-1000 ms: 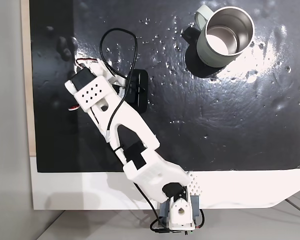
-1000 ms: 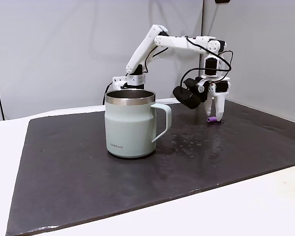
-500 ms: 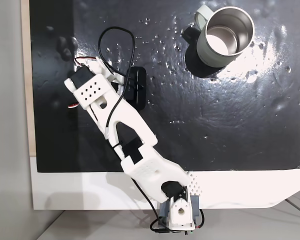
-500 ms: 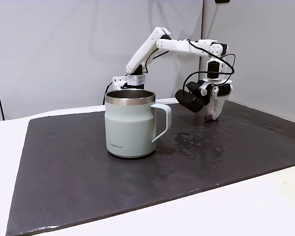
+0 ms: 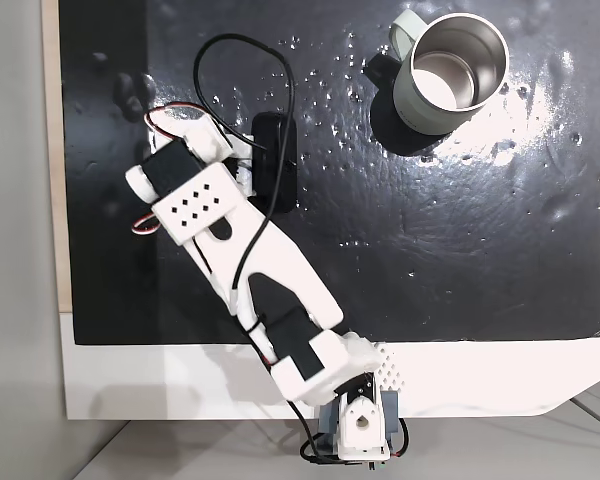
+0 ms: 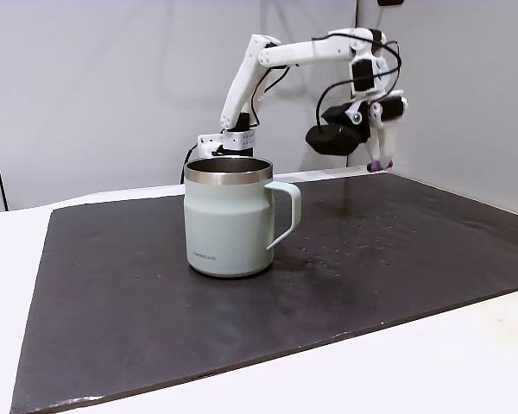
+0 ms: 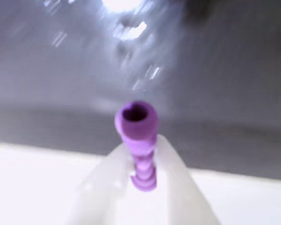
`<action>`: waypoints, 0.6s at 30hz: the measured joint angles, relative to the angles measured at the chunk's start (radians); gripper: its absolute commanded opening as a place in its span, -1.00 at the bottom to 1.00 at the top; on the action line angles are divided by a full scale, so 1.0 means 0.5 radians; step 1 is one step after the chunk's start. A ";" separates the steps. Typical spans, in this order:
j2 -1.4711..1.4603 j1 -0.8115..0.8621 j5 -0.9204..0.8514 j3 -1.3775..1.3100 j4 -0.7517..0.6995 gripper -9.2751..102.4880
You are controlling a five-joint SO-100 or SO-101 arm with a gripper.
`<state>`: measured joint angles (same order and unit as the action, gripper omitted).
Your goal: Grasp a pengrip and put it in the cup.
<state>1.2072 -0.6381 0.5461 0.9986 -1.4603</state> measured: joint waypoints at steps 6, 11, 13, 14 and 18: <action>0.430 0.098 -0.089 0.003 -0.003 -0.83; 0.660 0.227 -0.147 0.015 -0.058 -0.83; 0.736 0.282 -0.166 0.083 -0.080 -0.83; 0.764 0.316 -0.169 0.135 -0.086 -0.83; 0.810 0.525 -0.196 0.193 -0.166 -0.83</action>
<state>1.6122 -0.3758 0.4479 1.0953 -1.5432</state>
